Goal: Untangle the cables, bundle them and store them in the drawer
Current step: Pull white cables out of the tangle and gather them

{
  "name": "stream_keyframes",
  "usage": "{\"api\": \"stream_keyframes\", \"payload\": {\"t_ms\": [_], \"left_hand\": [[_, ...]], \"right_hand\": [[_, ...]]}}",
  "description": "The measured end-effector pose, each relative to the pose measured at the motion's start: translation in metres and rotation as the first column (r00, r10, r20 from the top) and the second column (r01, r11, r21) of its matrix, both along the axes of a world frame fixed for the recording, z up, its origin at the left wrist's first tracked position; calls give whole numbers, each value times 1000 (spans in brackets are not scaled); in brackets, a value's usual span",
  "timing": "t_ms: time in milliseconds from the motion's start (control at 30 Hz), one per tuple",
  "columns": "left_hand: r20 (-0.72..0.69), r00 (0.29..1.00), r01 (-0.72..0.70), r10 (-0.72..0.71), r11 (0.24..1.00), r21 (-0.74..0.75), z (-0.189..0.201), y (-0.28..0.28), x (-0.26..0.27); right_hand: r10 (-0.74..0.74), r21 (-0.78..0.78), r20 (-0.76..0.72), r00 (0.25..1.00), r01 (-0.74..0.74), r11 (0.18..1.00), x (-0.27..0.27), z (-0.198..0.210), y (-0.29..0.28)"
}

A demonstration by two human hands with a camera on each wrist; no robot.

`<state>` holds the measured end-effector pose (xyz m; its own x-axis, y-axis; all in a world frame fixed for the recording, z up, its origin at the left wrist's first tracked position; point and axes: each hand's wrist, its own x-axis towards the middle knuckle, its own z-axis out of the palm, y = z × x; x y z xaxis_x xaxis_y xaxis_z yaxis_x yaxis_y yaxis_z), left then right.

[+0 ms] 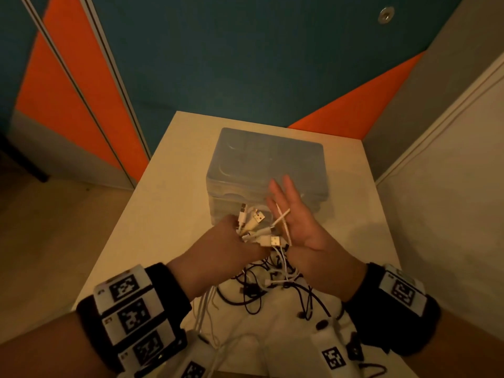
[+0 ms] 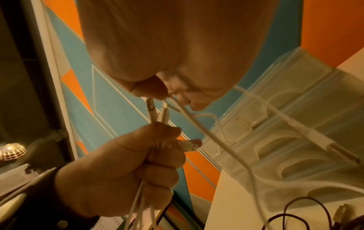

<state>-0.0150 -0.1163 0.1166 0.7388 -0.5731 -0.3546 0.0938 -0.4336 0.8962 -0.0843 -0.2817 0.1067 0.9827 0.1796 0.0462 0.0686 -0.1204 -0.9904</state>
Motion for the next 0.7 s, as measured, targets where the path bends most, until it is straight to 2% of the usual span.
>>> {"api": "stream_keyframes", "payload": {"t_ms": [100, 233, 333, 400, 467, 533, 700], "left_hand": [[-56, 993, -101, 101, 995, 14, -6, -1, 1], [76, 957, -270, 278, 957, -108, 5, -2, -3], [102, 934, -326, 342, 934, -146, 8, 3, -3], [95, 946, -297, 310, 946, -131, 11, 6, -5], [65, 974, -208, 216, 972, -111, 13, 5, -8], [-5, 987, -158, 158, 981, -110, 15, 3, -11], [-157, 980, -139, 126, 988, -74, 19, -5, -6]], "right_hand": [[-42, 81, -21, 999, 44, 996, 0, 2, 1], [-79, 117, -61, 995, 86, 989, 2, -3, -1], [-86, 99, -79, 993, 94, 991, 2, -7, -3], [-93, 102, -87, 992, 102, 990, 1, -5, -1], [-97, 80, -96, 991, 105, 991, 1, -4, 1], [-81, 65, -101, 992, 88, 994, 1, -4, 2], [-11, 45, -85, 996, 15, 999, 0, -2, 9]]}}
